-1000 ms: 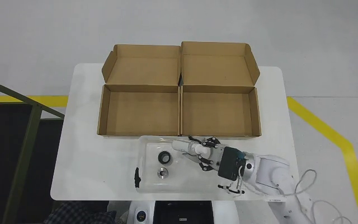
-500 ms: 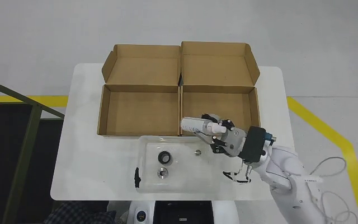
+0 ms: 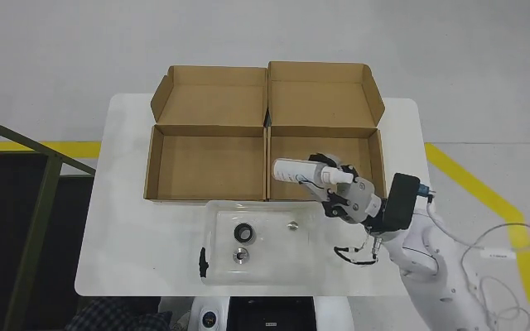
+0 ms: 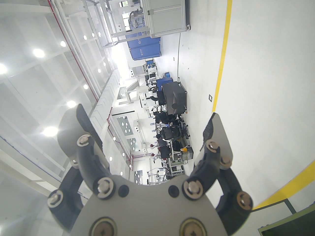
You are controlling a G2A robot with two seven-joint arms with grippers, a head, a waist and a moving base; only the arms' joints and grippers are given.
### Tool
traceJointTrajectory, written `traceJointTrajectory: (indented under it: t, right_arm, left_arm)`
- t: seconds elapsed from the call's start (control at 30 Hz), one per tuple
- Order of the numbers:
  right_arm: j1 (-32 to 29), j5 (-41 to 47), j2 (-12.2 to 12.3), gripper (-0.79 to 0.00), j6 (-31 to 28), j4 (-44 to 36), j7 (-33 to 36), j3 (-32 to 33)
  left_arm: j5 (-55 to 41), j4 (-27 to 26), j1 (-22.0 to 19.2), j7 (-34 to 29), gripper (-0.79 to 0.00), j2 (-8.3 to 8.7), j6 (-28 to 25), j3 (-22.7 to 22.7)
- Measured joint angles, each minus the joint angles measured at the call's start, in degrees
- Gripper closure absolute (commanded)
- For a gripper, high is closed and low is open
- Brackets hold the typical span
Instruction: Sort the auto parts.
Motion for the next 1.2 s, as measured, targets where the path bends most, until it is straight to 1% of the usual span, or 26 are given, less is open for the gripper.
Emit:
traceJointTrajectory:
  t: [0.27,0.47,0.87,1.0,1.2]
  right_arm:
    - [1.2,-0.6,-0.1,0.000,0.2,0.2,1.3,-0.8]
    - [2.0,-3.5,-0.2,0.000,2.0,0.9,4.2,-1.5]
    - [5.8,-8.4,-0.3,0.000,6.4,4.4,15.7,-3.3]
    - [7.7,-10.4,-0.4,0.000,7.3,6.1,19.5,-4.9]
    - [11.2,-12.4,-0.9,0.000,8.8,10.1,23.0,-8.1]
  left_arm:
    - [0.0,0.0,0.0,0.0,-0.785,0.00,0.0,0.0]
    - [0.0,0.0,0.0,0.0,-0.785,0.00,0.0,0.0]
    - [0.0,0.0,0.0,0.0,-0.785,0.00,0.0,0.0]
    - [0.0,0.0,0.0,0.0,-0.785,0.00,0.0,0.0]
    - [0.0,0.0,0.0,0.0,-0.785,0.00,0.0,0.0]
